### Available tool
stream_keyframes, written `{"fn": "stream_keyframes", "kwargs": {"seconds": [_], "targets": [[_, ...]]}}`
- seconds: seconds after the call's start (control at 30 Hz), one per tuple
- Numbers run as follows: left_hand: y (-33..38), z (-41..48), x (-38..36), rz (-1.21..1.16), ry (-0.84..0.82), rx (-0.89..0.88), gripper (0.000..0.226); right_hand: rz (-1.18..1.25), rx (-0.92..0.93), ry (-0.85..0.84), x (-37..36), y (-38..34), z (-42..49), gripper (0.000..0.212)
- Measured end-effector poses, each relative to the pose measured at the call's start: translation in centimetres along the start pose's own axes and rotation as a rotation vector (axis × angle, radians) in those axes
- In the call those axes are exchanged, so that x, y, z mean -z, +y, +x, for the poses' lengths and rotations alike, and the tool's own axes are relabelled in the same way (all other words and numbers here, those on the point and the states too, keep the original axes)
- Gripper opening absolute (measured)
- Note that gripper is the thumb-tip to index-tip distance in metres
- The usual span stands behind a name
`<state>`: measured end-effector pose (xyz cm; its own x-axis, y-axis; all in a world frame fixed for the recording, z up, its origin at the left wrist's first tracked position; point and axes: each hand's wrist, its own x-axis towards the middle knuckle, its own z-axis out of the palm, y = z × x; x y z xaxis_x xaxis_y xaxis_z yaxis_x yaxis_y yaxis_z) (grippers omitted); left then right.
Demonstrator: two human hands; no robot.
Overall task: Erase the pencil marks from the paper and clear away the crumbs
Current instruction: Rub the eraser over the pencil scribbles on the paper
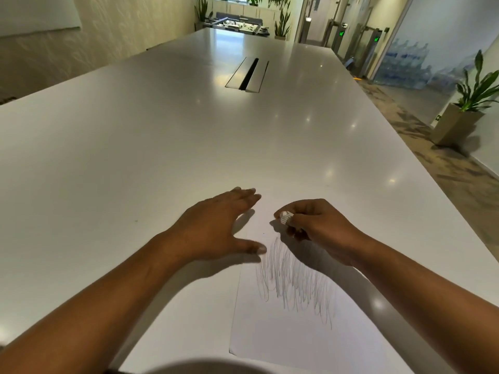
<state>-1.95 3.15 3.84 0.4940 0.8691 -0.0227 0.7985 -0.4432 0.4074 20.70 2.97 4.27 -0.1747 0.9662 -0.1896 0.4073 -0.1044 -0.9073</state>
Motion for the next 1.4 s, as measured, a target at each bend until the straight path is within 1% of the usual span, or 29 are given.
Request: {"fn": "stream_keyframes", "kwargs": {"seconds": [0.07,0.1,0.13,0.17,0.23,0.27,0.33,0.37,0.43,0.5,0.57,0.63,0.7,0.73,0.77,0.83,0.9,1.0,1.03,1.1,1.13,1.17,1.23,1.33,1.4], "targets": [[-0.2,-0.7,-0.8,-0.044,0.114,0.039,0.083,0.028,0.014,0.078,0.1,0.4,0.1,0.01],[-0.1,-1.1,-1.2,-0.06,0.137,0.058,0.078,0.01,0.028,0.115,0.2,0.6,0.2,0.011],[0.0,-1.5,-1.6,-0.063,0.122,0.064,0.08,-0.036,0.047,0.149,0.3,0.7,0.3,0.014],[0.2,-1.7,-1.9,-0.043,0.071,0.055,0.086,-0.112,0.067,0.176,0.5,0.9,0.6,0.017],[0.5,-1.6,-2.3,0.056,-0.043,0.028,0.1,-0.262,0.11,0.206,0.6,0.8,1.2,0.02],[0.6,-1.4,-2.2,0.104,-0.075,0.029,0.104,-0.328,0.135,0.215,0.6,0.7,1.4,0.019],[0.9,-1.0,-1.8,0.164,-0.097,0.047,0.106,-0.493,0.208,0.211,0.1,0.3,1.6,0.013],[1.0,-0.7,-1.7,0.19,-0.103,0.053,0.106,-0.579,0.249,0.177,-0.4,0.2,1.6,0.009],[1.2,-0.4,-1.5,0.239,-0.116,0.061,0.106,-0.751,0.328,0.115,-1.5,0.4,1.5,0.011],[1.3,-0.2,-1.5,0.263,-0.126,0.066,0.105,-0.871,0.391,0.183,-1.6,0.6,2.3,0.015],[1.1,-0.2,-1.5,0.261,-0.142,0.067,0.107,-0.886,0.402,0.264,-1.0,0.5,3.3,0.014],[0.9,-0.3,-1.6,0.248,-0.15,0.068,0.108,-0.863,0.425,0.219,-1.1,0.6,3.3,0.015],[0.8,-0.4,-1.8,0.232,-0.15,0.072,0.109,-0.895,0.502,0.146,-1.8,0.8,2.5,0.017],[0.7,-0.5,-1.7,0.228,-0.15,0.074,0.109,-0.919,0.52,0.145,-1.9,0.9,2.5,0.017],[0.7,-0.4,-1.7,0.226,-0.155,0.074,0.11,-0.937,0.503,0.181,-1.6,1.0,3.0,0.016],[0.7,-0.4,-1.7,0.225,-0.161,0.072,0.111,-0.923,0.413,0.261,-0.8,0.8,4.3,0.015],[0.6,-0.5,-1.8,0.215,-0.158,0.073,0.111,-0.897,0.411,0.254,-1.0,0.9,4.4,0.016],[0.6,-0.5,-1.9,0.195,-0.145,0.075,0.11,-0.931,0.495,0.152,-2.1,0.8,2.6,0.017],[0.6,-0.5,-1.9,0.195,-0.145,0.075,0.11,-0.946,0.479,0.159,-2.1,0.8,2.5,0.017],[0.6,-0.5,-1.8,0.198,-0.157,0.074,0.111,-0.97,0.389,0.263,-1.2,1.0,3.7,0.017],[0.6,-0.5,-1.8,0.193,-0.16,0.073,0.112,-0.967,0.332,0.294,-0.7,0.9,4.3,0.016],[0.6,-0.6,-1.9,0.183,-0.16,0.073,0.112,-0.936,0.28,0.291,-0.4,0.9,4.7,0.013],[0.5,-0.7,-1.8,0.161,-0.155,0.071,0.111,-0.772,0.224,0.254,0.1,0.6,4.5,0.01],[0.4,-0.9,-1.9,0.148,-0.149,0.064,0.109,-0.325,0.2,0.253,1.3,0.3,2.8,0.022],[0.3,-1.1,-1.9,0.123,-0.14,0.048,0.109,-0.072,0.145,0.227,1.9,0.3,1.7,0.023]]}}
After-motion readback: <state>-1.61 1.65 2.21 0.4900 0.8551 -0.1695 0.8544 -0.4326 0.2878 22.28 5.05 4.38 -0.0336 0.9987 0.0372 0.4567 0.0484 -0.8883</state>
